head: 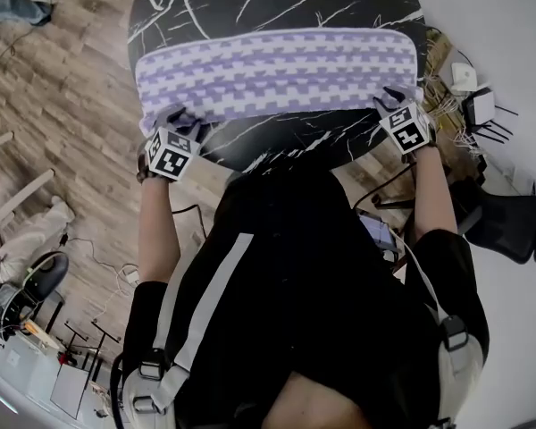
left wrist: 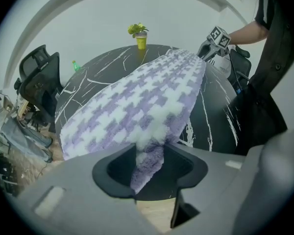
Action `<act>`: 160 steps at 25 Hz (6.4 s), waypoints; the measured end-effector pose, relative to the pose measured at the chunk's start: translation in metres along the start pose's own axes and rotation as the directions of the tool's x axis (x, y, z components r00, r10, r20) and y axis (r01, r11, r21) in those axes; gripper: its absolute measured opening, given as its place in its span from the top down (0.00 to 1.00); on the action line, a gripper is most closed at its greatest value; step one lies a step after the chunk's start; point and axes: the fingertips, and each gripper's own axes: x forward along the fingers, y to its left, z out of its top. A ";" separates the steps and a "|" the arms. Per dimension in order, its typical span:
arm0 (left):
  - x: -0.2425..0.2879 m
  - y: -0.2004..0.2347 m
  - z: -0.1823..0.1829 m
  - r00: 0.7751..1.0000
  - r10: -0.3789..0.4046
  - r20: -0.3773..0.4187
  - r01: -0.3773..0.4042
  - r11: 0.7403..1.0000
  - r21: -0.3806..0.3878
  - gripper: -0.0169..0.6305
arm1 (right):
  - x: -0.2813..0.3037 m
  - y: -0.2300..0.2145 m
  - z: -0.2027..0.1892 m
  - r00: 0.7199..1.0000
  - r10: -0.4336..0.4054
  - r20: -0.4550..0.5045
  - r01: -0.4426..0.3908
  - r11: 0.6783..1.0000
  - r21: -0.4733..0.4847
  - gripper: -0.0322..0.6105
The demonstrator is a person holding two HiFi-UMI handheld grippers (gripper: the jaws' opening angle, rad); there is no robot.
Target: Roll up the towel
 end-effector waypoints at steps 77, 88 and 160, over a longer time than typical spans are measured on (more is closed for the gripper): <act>-0.007 -0.060 -0.018 0.963 -0.270 -0.011 0.267 0.946 0.186 0.87 | -0.002 0.109 -0.003 0.982 0.162 -0.097 -0.181 0.957 -0.225 0.86; -0.021 -0.038 0.006 0.943 -0.328 -0.051 0.332 0.934 0.132 0.81 | -0.015 0.082 0.022 0.977 0.195 -0.082 -0.208 0.952 -0.226 0.78; -0.017 0.066 -0.013 0.962 0.189 0.198 -0.101 0.918 -0.385 0.64 | 0.007 -0.033 0.024 0.975 -0.198 0.105 0.162 0.946 0.282 0.74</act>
